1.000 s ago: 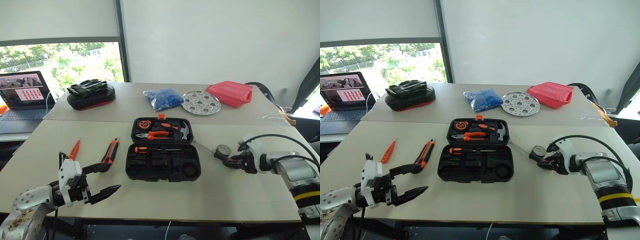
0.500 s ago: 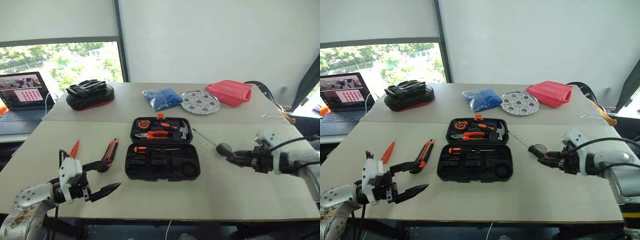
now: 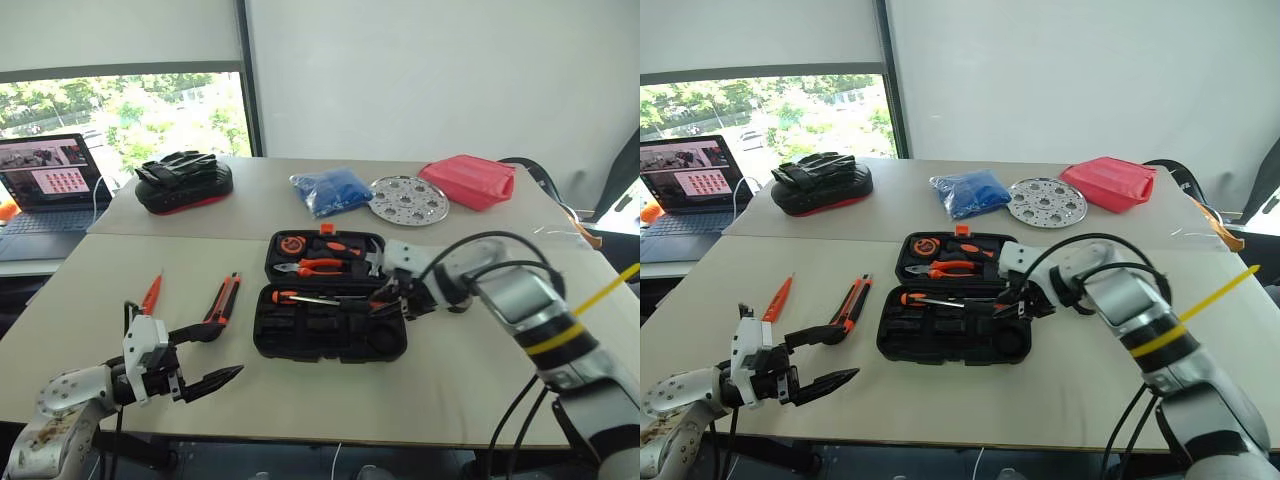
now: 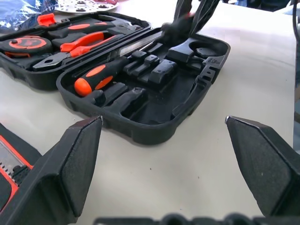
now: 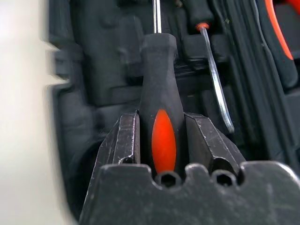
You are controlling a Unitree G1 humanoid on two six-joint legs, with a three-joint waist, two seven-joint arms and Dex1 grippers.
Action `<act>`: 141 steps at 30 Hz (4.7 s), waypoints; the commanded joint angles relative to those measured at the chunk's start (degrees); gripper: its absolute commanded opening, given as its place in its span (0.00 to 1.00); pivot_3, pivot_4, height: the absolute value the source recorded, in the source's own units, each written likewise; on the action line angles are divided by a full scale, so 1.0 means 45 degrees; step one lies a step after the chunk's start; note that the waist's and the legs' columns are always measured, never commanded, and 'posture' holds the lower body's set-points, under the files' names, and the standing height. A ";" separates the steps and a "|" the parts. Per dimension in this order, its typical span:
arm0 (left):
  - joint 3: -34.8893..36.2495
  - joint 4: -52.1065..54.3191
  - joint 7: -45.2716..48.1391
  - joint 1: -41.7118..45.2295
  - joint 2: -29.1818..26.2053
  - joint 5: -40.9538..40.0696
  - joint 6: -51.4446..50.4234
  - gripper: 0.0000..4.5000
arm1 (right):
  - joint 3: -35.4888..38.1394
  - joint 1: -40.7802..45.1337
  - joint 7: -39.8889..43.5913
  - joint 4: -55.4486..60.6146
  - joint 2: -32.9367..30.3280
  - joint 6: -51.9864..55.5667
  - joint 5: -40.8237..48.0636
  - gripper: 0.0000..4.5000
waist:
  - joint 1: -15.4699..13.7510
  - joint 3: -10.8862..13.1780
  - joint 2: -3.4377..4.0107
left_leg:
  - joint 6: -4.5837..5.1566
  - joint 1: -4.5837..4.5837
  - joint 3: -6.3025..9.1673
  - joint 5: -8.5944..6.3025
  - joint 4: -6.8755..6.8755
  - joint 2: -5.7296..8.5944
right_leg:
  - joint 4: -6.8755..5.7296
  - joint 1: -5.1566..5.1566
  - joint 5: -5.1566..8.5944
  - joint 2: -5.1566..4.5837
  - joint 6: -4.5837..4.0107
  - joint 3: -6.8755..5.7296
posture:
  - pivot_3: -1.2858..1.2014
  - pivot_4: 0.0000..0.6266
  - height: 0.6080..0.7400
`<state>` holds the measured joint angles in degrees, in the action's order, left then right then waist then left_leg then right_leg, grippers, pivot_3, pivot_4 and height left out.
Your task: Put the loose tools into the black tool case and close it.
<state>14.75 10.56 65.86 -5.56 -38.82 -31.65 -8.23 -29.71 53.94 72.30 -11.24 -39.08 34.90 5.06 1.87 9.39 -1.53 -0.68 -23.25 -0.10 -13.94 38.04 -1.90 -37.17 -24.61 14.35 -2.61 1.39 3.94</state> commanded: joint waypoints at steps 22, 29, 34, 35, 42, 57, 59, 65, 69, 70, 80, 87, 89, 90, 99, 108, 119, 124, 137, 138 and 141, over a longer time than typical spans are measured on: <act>0.0281 0.1238 -0.0696 -0.0553 -0.0069 -0.0238 -0.0041 1.00 | 0.0126 0.0572 0.0939 -0.3897 0.0873 -0.3052 -0.1947 0.23 | 0.0124 -0.0004 -0.0003 | -0.0006 0.0133 -0.0005 0.0004 0.0000 -0.0012 | -0.0014 0.0116 -0.0018 0.0022 -0.0028 -0.0003 | 0.52 0.24 1.00; 0.0231 0.1337 -0.0842 -0.0633 -0.0005 -0.0227 -0.0031 1.00 | 0.0449 0.0655 0.1635 -0.3809 0.0973 -0.2822 -0.1727 0.45 | 0.0137 -0.0003 -0.0002 | -0.0006 0.0141 -0.0009 0.0004 -0.0001 -0.0018 | -0.0033 0.0105 -0.0020 0.0032 -0.0033 0.0004 | 0.52 0.24 1.00; 0.0359 0.1011 -0.0727 -0.0461 -0.0164 -0.0206 0.0021 1.00 | 0.1202 0.0830 0.1778 -0.3563 0.0834 -0.3183 -0.1361 0.79 | 0.0115 -0.0002 -0.0001 | -0.0006 0.0097 -0.0004 0.0004 -0.0007 -0.0016 | -0.0015 0.0073 -0.0020 0.0028 -0.0032 -0.0002 | 0.52 0.24 1.00; 0.0378 0.0964 -0.0723 -0.0413 -0.0183 -0.0197 0.0030 1.00 | 0.1286 0.0857 0.2004 -0.3437 0.0701 -0.3192 -0.1280 0.79 | 0.0119 -0.0002 -0.0001 | -0.0007 0.0093 -0.0004 0.0004 -0.0007 -0.0016 | -0.0015 0.0069 -0.0020 0.0027 -0.0032 -0.0002 | 0.52 0.24 1.00; 0.0370 0.0743 -0.0726 -0.0208 -0.0187 -0.0119 0.0138 1.00 | 0.2063 0.1039 0.2787 -0.2513 0.0566 -0.2764 -0.0450 0.79 | 0.0153 0.0001 0.0004 | -0.0006 0.0096 -0.0002 0.0004 -0.0007 -0.0018 | -0.0016 0.0071 -0.0020 0.0029 -0.0032 -0.0003 | 0.52 0.24 1.00; 0.0330 0.0993 -0.1051 -0.0557 -0.0097 -0.0009 0.0167 1.00 | 0.1320 0.0765 0.1522 -0.3426 0.2148 -0.3256 -0.1481 0.01 | 0.0130 0.0002 0.0005 | -0.0008 0.0093 -0.0003 0.0005 -0.0007 -0.0013 | -0.0021 0.0067 -0.0022 0.0022 -0.0031 -0.0002 | 0.52 0.24 1.00; 0.0342 0.1120 -0.1137 -0.0670 -0.0084 -0.0006 0.0170 1.00 | 0.1274 0.0871 0.1367 -0.3818 0.2329 -0.3477 -0.1647 0.01 | 0.0131 0.0002 0.0004 | -0.0007 0.0093 -0.0002 0.0005 -0.0007 -0.0013 | -0.0020 0.0067 -0.0022 0.0022 -0.0031 -0.0002 | 0.52 0.24 1.00; 0.0377 0.1263 -0.1310 -0.0771 -0.0124 -0.0016 0.0150 1.00 | 0.1174 0.1082 0.1261 -0.4727 0.2763 -0.3933 -0.1946 0.01 | 0.0201 0.0001 0.0004 | -0.0013 0.0130 -0.0008 0.0009 -0.0007 -0.0017 | -0.0055 0.0081 -0.0026 0.0027 -0.0040 0.0003 | 0.52 0.24 1.00; 0.0448 0.1450 -0.1461 -0.1054 -0.0093 -0.0024 0.0160 1.00 | 0.1158 0.1017 0.1148 -0.5103 0.3072 -0.3902 -0.2101 0.01 | 0.0242 0.0001 0.0004 | -0.0017 0.0193 -0.0023 0.0013 -0.0007 -0.0018 | -0.0099 0.0110 -0.0024 0.0032 -0.0046 0.0017 | 0.52 0.24 1.00; 0.0445 0.1475 -0.1489 -0.1089 -0.0094 -0.0030 0.0154 1.00 | 0.1163 0.1016 0.1158 -0.5159 0.3117 -0.3845 -0.2119 0.01 | 0.0262 0.0001 0.0004 | -0.0017 0.0198 -0.0024 0.0013 -0.0007 -0.0017 | -0.0102 0.0113 -0.0024 0.0034 -0.0047 0.0017 | 0.52 0.24 1.00; 0.0437 0.1613 -0.1705 -0.1253 -0.0057 -0.0070 0.0169 1.00 | 0.1925 0.0947 0.2884 -0.3519 0.2760 -0.2824 -0.0684 0.01 | 0.0276 0.0003 0.0005 | -0.0014 0.0184 -0.0021 0.0022 -0.0007 -0.0016 | -0.0112 0.0093 -0.0025 0.0037 -0.0052 0.0019 | 0.52 0.24 1.00; 0.0716 0.1559 -0.1831 -0.1283 -0.0117 -0.0164 0.0112 1.00 | 0.3125 0.0795 0.2079 -0.2943 0.2317 -0.3056 -0.0103 0.01 | 0.0186 0.0004 0.0004 | -0.0014 0.0167 -0.0016 0.0020 -0.0007 -0.0017 | -0.0099 0.0082 -0.0024 0.0032 -0.0051 0.0012 | 0.52 0.24 1.00; 0.1291 0.1586 -0.1947 -0.1528 -0.0091 -0.0513 -0.0036 1.00 | 0.4361 -0.0106 0.1734 -0.1964 0.2288 -0.3500 0.0926 0.01 | 0.0167 0.0004 0.0002 | -0.0014 0.0165 -0.0018 0.0020 -0.0007 -0.0017 | -0.0095 0.0082 -0.0024 0.0033 -0.0051 0.0012 | 0.52 0.24 1.00; 0.1694 0.1529 -0.1951 -0.1797 -0.0097 -0.0614 -0.0034 1.00 | 0.5133 -0.0820 0.1607 -0.1195 0.2282 -0.3461 0.1656 0.01 | 0.0157 0.0005 -0.0002 | -0.0014 0.0161 -0.0016 0.0020 -0.0007 -0.0018 | -0.0090 0.0084 -0.0023 0.0034 -0.0050 0.0010 | 0.52 0.24 1.00; 0.5438 -0.0007 -0.2950 -0.4295 0.0501 -0.0663 0.0254 1.00 | 0.9532 -0.8793 0.0396 0.3894 0.1658 -0.5503 0.4429 0.24 | 0.0058 0.0005 -0.0005 | -0.0009 0.0104 -0.0007 0.0008 -0.0033 -0.0016 | 0.0001 0.0085 -0.0015 0.0012 -0.0025 -0.0002 | 0.52 0.24 1.00; 0.7122 -0.1884 -0.4440 -0.4951 0.1111 -0.0492 0.0181 1.00 | 1.0813 -1.1106 0.0875 0.2727 0.1767 -0.8930 0.5665 0.93 | 0.0271 0.0012 -0.0026 | -0.0012 0.0285 -0.0045 0.0013 -0.0032 -0.0032 | 0.0000 0.0227 0.0043 0.0049 0.0046 0.0029 | 0.52 0.24 1.00; 0.4724 -0.1598 -0.8526 0.0910 -0.2620 -0.1868 -0.9342 1.00 | 0.9606 -0.9743 -0.0241 0.4520 0.2072 -0.8606 0.6514 0.98 | -0.0047 0.0032 -0.0076 | -0.0016 0.0340 0.0002 0.0016 -0.0032 -0.0022 | -0.0005 0.0316 0.0059 0.0048 0.0067 0.0002 | 0.52 0.24 1.00; 0.1893 -0.3434 -0.8841 0.5183 -0.3434 -0.1115 -1.1797 1.00 | 0.8764 -0.9056 -0.0245 0.4607 0.1998 -0.8076 0.6576 0.98 | 0.0062 0.0034 -0.0077 | -0.0040 0.0295 0.0011 -0.0001 -0.0035 -0.0010 | -0.0004 0.0277 0.0011 0.0037 -0.0009 0.0000 | 0.52 0.24 1.00; -0.1496 -0.9343 -0.8993 1.0503 -0.2282 0.2087 -1.1282 1.00 | 0.8390 -0.9415 -0.0074 0.4511 0.1779 -0.8139 0.6461 0.98 | 0.0017 0.0036 -0.0086 | -0.0051 0.0137 0.0012 0.0001 -0.0004 0.0017 | -0.0102 0.0082 0.0009 0.0030 -0.0014 0.0008 | 0.52 0.24 1.00; -0.1607 -0.9601 -0.8848 1.0649 -0.2222 0.2202 -1.1226 0.94 | 0.8378 -0.9472 -0.0095 0.4568 0.1778 -0.8136 0.6458 1.00 | 0.0008 0.0036 -0.0086 | -0.0051 0.0138 0.0012 0.0001 0.0002 0.0018 | -0.0106 0.0083 0.0009 0.0029 -0.0013 0.0008 | 0.52 0.24 1.00; -0.1584 -1.0147 -0.8561 1.1007 -0.2034 0.2457 -1.0938 0.74 | 0.8387 -0.9646 -0.0139 0.4704 0.1736 -0.8136 0.6442 1.00 | 0.0005 0.0036 -0.0086 | -0.0051 0.0143 0.0013 0.0003 0.0007 0.0017 | -0.0115 0.0087 0.0010 0.0033 -0.0013 0.0007 | 0.52 0.24 1.00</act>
<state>7.71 -34.14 26.02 42.79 -48.31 -21.33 -58.69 7.29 10.42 71.98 7.88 -30.54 -1.02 33.45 1.89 9.55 -1.92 -0.91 -22.60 -0.04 -13.92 38.08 -1.82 -37.70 -24.21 14.40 -2.46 1.33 3.97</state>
